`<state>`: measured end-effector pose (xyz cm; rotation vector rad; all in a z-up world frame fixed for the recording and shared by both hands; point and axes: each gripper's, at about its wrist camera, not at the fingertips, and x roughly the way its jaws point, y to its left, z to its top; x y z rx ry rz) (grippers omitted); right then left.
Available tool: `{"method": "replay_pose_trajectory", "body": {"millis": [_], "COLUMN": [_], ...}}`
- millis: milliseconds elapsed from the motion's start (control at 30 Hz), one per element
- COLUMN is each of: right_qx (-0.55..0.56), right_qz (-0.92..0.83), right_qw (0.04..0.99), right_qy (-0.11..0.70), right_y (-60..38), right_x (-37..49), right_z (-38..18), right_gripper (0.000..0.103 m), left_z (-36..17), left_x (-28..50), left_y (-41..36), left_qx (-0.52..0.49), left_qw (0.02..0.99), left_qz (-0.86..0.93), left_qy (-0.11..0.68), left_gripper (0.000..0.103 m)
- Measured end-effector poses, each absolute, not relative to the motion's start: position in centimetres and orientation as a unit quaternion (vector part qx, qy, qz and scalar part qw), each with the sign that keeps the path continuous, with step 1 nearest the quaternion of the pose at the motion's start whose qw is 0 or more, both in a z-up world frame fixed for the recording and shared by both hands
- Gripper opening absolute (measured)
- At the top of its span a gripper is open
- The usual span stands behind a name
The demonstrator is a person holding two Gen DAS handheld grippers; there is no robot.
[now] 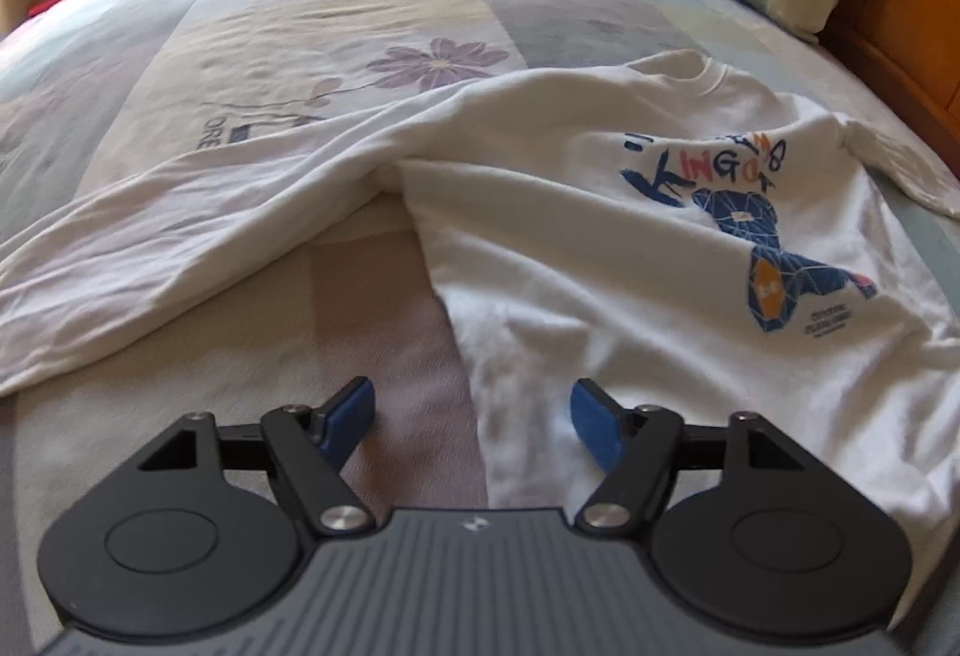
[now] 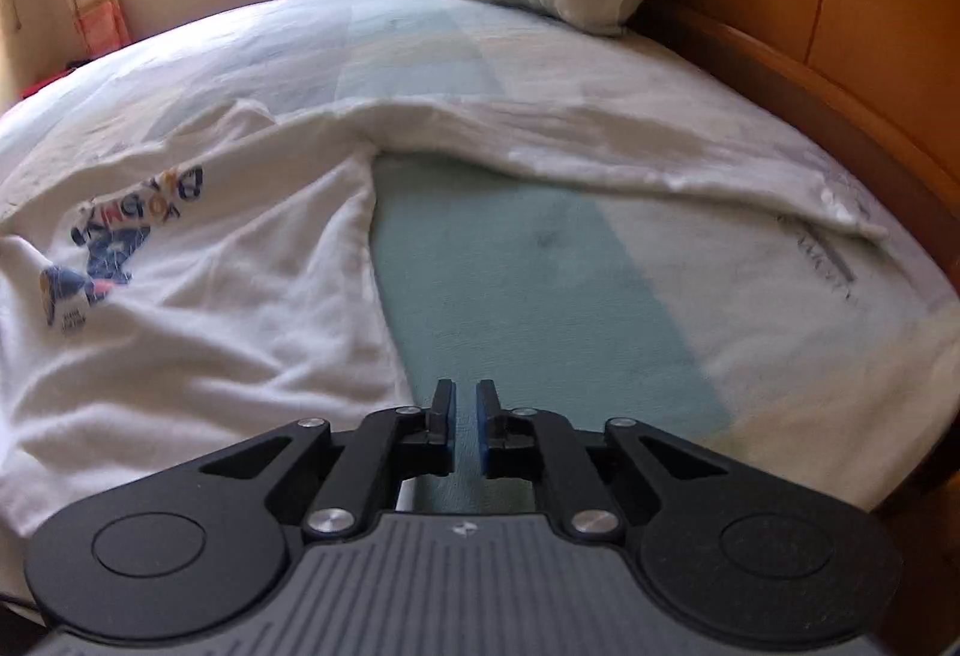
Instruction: Fold clothes
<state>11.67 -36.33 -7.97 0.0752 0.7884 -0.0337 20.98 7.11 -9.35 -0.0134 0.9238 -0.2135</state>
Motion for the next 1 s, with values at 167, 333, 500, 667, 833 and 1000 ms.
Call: {"method": "replay_pose_trajectory", "body": {"millis": [167, 333, 500, 667, 833, 1000], "right_qx": [0.034, -0.012, -0.053, -0.061, -0.069, -0.077], "right_qz": [0.088, 0.137, 0.109, 0.136, 0.163, 0.189], "right_qw": [0.927, 0.906, 0.908, 0.899, 0.889, 0.878], "right_qy": [0.364, 0.4, 0.401, 0.412, 0.423, 0.433], "right_y": [-32.9, -28.0, -27.5, -25.4, -23.3, -21.3], "right_x": [15.7, 23.2, 27.5, 29.0, 30.5, 31.9], "right_z": [-6.3, -8.7, -10.5, -10.3, -10.1, -9.9], "right_gripper": [0.049, 0.05, 0.051, 0.053, 0.068, 0.068], "left_z": [-7.3, -9.1, -10.9, -10.3, -9.6, -10.2], "left_x": [20.6, 24.3, 26.7, 27.9, 25.6, 23.9], "left_y": [4.8, 1.0, 2.0, 4.2, 3.9, 4.0], "left_qx": [-0.026, -0.031, -0.01, -0.035, -0.049, -0.032], "left_qw": [0.89, 0.87, 0.884, 0.88, 0.86, 0.859], "left_qz": [-0.189, -0.234, -0.154, -0.133, -0.195, -0.191], "left_qy": [0.414, 0.433, 0.442, 0.454, 0.469, 0.474], "left_gripper": [0.072, 0.072, 0.069, 0.068, 0.068, 0.071]}}
